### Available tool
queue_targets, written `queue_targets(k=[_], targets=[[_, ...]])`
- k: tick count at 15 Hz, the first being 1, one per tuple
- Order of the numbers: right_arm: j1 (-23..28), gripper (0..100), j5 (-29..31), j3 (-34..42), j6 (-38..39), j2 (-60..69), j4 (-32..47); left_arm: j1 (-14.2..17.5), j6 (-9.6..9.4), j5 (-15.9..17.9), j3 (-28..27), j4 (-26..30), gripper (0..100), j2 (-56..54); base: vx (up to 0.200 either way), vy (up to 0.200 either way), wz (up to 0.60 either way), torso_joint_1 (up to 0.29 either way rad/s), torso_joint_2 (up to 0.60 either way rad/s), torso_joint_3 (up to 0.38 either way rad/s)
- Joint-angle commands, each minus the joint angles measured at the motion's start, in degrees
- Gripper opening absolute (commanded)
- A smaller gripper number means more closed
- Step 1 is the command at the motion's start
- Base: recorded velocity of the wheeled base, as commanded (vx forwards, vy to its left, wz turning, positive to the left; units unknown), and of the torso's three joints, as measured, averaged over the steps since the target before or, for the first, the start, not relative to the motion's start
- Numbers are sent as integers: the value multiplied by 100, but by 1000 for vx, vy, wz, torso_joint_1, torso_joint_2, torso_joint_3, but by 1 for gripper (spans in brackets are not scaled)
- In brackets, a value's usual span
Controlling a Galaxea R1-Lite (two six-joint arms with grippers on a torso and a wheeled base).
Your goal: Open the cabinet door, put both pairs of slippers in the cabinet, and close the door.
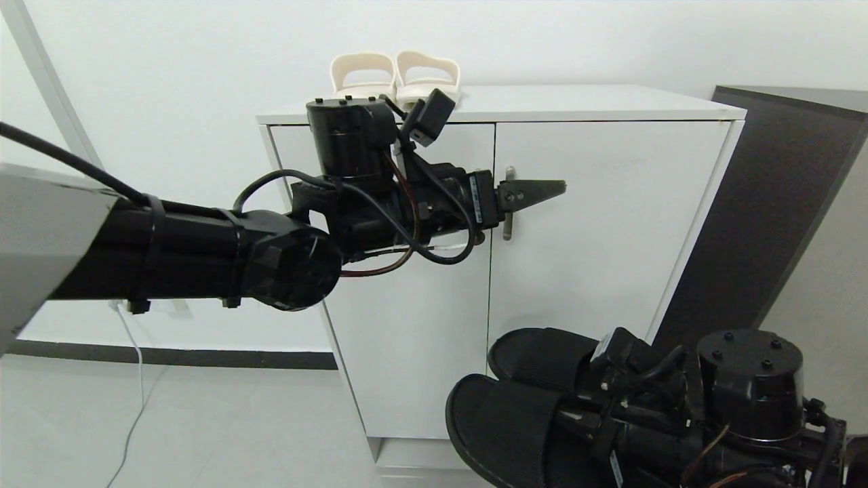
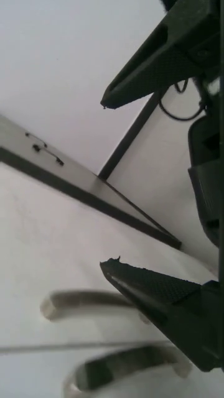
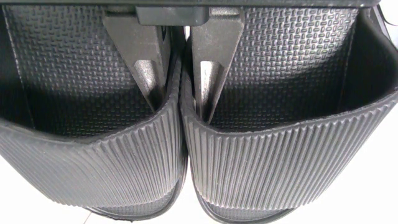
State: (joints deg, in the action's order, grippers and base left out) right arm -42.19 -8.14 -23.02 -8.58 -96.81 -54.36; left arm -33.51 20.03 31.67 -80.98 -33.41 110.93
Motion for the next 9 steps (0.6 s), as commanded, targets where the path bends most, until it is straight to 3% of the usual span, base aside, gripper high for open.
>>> queue_targets(k=[1,5,9], targets=[[0,0,-3,-1,-3,13,-5,82,1,-117,-111,37,100,139,0,0,0,0,0,0],[0,0,-3,34,-12,30,-5,82,1,-548,-427,54,100,411,0,0,0,0,0,0],[0,0,-3,52,-12,21,-57,82,1,-618,-621,54,100,684,0,0,0,0,0,0]])
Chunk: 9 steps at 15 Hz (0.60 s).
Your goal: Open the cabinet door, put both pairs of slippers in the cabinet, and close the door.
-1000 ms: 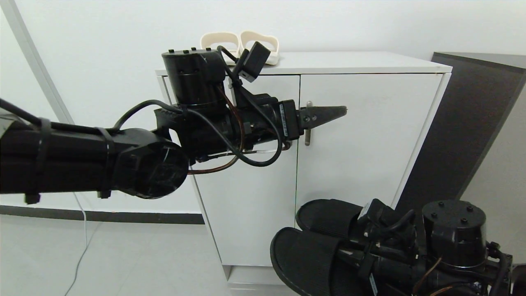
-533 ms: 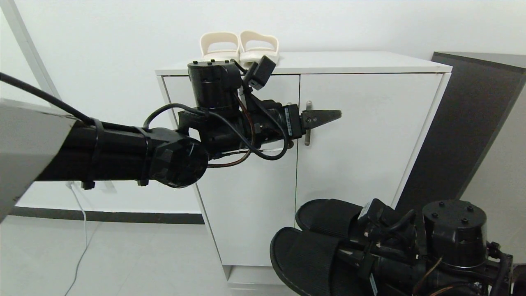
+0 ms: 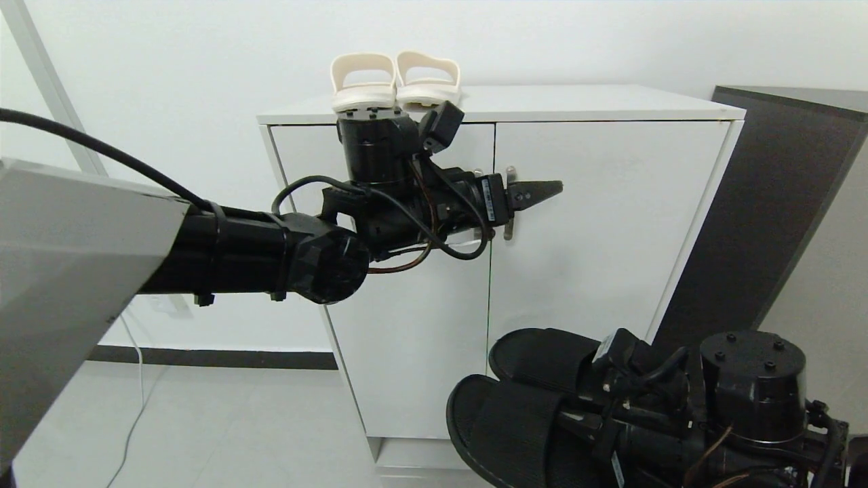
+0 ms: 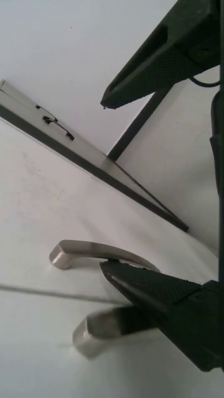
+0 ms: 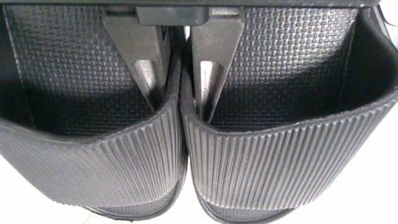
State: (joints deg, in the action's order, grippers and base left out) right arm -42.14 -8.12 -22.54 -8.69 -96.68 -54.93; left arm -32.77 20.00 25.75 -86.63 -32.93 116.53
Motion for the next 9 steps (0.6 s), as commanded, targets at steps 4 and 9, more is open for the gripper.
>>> queue_targets(k=[4,9], targets=[[-4,0,3,30,-1,18,-9,-10,3,-17,-399,234,0,318,0,0,0,0,0,0],[-163,0,-41,189,-10,167,0,-10,-5,-35,-91,190,0,116,0,0,0,0,0,0]])
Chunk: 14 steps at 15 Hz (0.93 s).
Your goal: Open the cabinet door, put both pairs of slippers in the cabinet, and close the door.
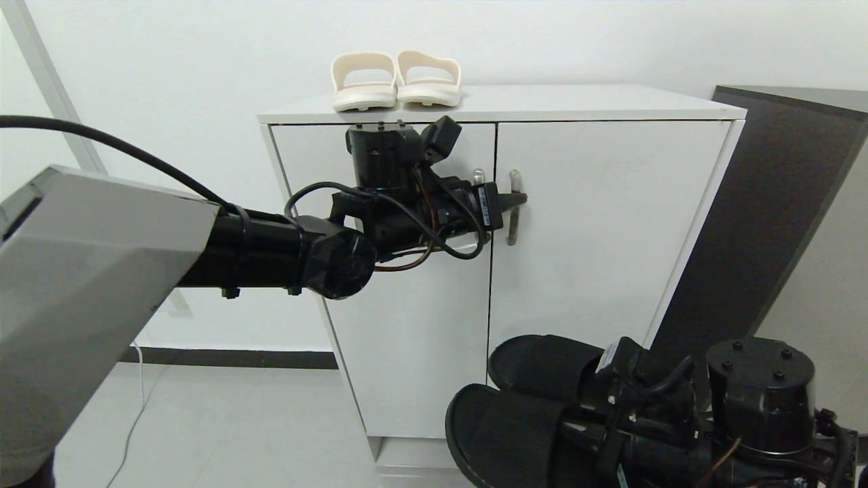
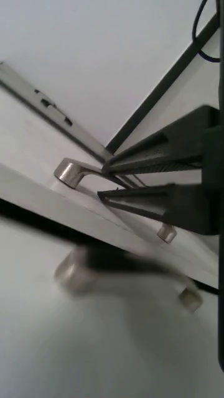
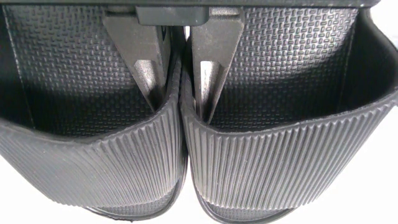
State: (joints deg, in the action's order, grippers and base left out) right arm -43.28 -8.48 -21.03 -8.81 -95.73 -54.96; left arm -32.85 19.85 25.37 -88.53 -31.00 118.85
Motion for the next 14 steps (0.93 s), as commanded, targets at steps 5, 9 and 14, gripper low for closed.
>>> queue_targets(k=[5,9,14], targets=[[-366,0,22,134,-6,222,11,-142,-25,3,969,-363,0,-705,0,0,0,0,0,0],[-401,0,22,187,-77,195,20,-248,-33,3,1663,-468,0,-1276,0,0,0,0,0,0],[-436,0,22,231,-208,187,20,-37,10,38,1795,-477,0,-1478,0,0,0,0,0,0]])
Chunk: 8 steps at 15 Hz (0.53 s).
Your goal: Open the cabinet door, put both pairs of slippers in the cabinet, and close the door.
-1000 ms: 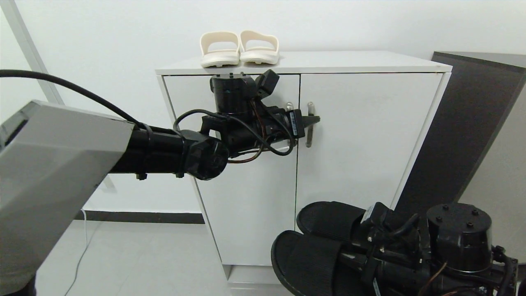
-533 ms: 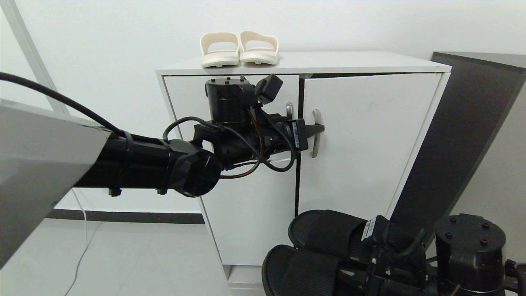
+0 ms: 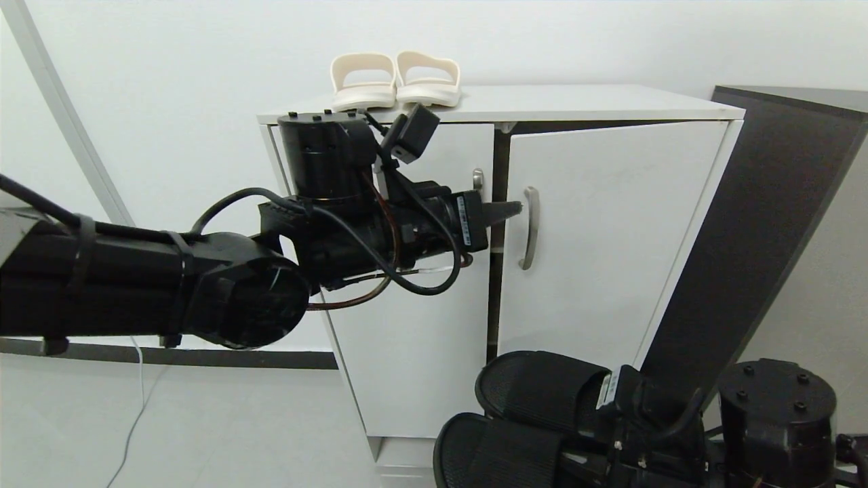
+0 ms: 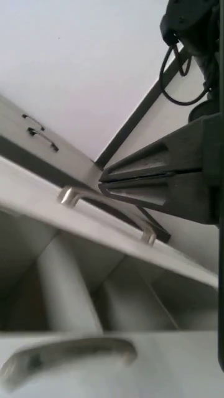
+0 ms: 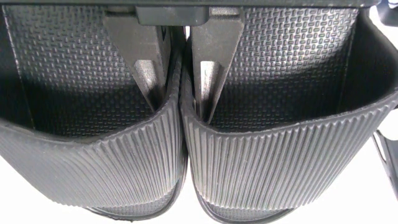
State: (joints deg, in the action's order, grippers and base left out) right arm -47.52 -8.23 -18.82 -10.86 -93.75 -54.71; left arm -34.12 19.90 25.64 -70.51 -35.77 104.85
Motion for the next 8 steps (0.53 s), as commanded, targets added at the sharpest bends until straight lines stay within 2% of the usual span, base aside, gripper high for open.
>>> queue_targets(k=[1,4,8], targets=[[-12,0,-3,19,-4,-21,-4,178,50,38,-94,-18,0,35,0,0,0,0,0,0],[-21,0,-3,19,-4,-47,-4,292,260,38,-323,-44,0,229,0,0,0,0,0,0],[-91,0,-3,37,-4,-82,-4,274,287,29,-806,-97,0,695,0,0,0,0,0,0]])
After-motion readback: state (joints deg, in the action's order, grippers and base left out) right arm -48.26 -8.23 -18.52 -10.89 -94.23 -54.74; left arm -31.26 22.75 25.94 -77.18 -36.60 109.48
